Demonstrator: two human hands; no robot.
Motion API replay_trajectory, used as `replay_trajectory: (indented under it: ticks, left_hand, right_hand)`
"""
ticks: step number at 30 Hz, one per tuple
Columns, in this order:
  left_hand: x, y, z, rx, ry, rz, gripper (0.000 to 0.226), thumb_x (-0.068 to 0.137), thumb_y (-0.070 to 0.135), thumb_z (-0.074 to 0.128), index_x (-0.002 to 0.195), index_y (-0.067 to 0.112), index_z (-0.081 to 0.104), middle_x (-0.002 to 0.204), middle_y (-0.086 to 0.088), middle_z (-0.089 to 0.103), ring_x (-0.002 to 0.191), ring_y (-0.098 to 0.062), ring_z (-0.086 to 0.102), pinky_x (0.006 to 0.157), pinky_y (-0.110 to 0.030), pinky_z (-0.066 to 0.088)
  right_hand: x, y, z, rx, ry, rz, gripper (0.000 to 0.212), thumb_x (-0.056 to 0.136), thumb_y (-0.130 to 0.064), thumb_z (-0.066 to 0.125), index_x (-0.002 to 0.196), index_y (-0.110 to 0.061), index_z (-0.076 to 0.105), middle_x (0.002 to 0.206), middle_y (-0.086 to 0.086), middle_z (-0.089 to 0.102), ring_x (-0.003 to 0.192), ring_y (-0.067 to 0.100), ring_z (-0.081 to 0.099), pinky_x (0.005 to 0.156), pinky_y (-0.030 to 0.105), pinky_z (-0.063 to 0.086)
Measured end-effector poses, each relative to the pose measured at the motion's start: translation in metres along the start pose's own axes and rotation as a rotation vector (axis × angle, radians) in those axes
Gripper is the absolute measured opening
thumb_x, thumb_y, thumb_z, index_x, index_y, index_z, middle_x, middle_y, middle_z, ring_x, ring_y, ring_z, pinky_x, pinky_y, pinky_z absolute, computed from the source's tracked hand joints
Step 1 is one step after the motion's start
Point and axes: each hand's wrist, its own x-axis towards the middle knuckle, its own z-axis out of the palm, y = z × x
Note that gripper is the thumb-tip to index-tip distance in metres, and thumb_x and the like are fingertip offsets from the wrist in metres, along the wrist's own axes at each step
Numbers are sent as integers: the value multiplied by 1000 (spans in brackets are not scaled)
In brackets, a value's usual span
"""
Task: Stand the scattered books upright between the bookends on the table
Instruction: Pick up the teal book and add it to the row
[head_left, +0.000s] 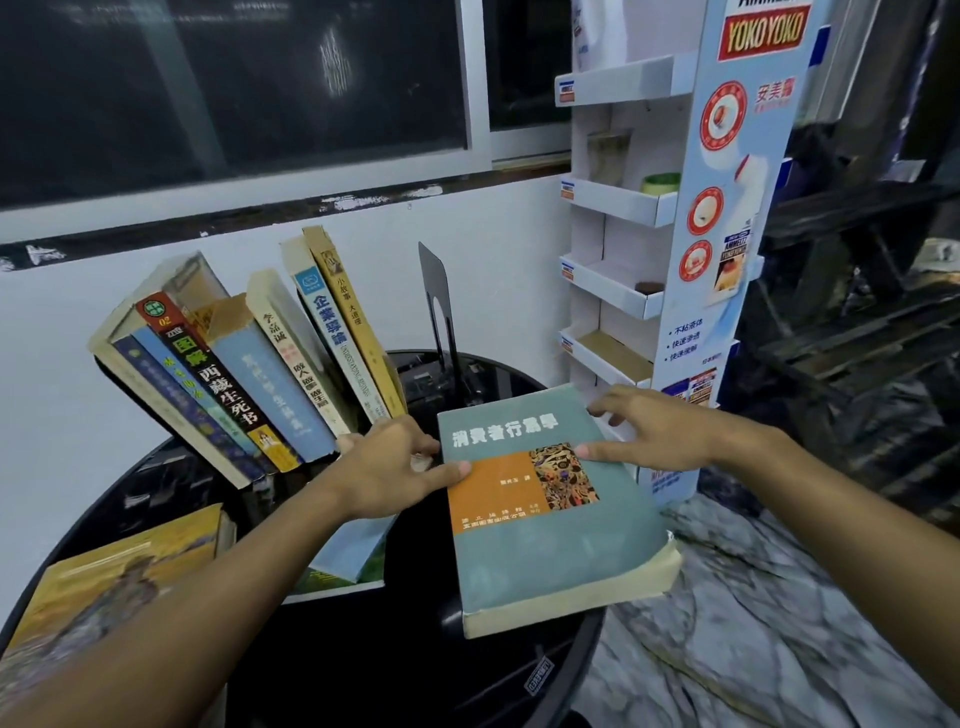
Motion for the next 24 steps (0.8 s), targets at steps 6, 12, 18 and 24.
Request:
replay_trajectory:
  ticks: [6,12,18,24]
  left_hand:
    - [11,-11,2,-61,-33,49,66,79,86,47,123,43,70,93,18,68,101,-5,55,92,-50,48]
    - [23,-6,2,-106,-84,113,66,88,79,43,129,34,68,98,20,70,101,-6,62,95,-43,51]
    - [37,-7,-1,-85,-154,108,66,84,84,44,128,40,67,107,27,72,104,-3,66,100,-47,51]
    - [42,-5,4,-76,-189,51,88,73,96,33,131,39,66,104,12,71,111,-12,60,104,-46,45]
  right_hand:
    - [2,9,8,108,-11,-16,54,86,-71,56,133,-44,55,134,-11,51,119,7,53,84,21,42]
    - [-2,15,9,169,-15,-10,56,86,-71,53,133,-41,58,132,-10,55,115,7,57,89,20,48]
    - [-5,15,4,187,-45,-18,51,87,-69,51,130,-43,59,126,-18,58,109,0,58,82,13,46]
    - [-2,13,2,240,-75,16,32,92,-63,53,117,-45,60,117,-21,63,106,3,64,85,19,51]
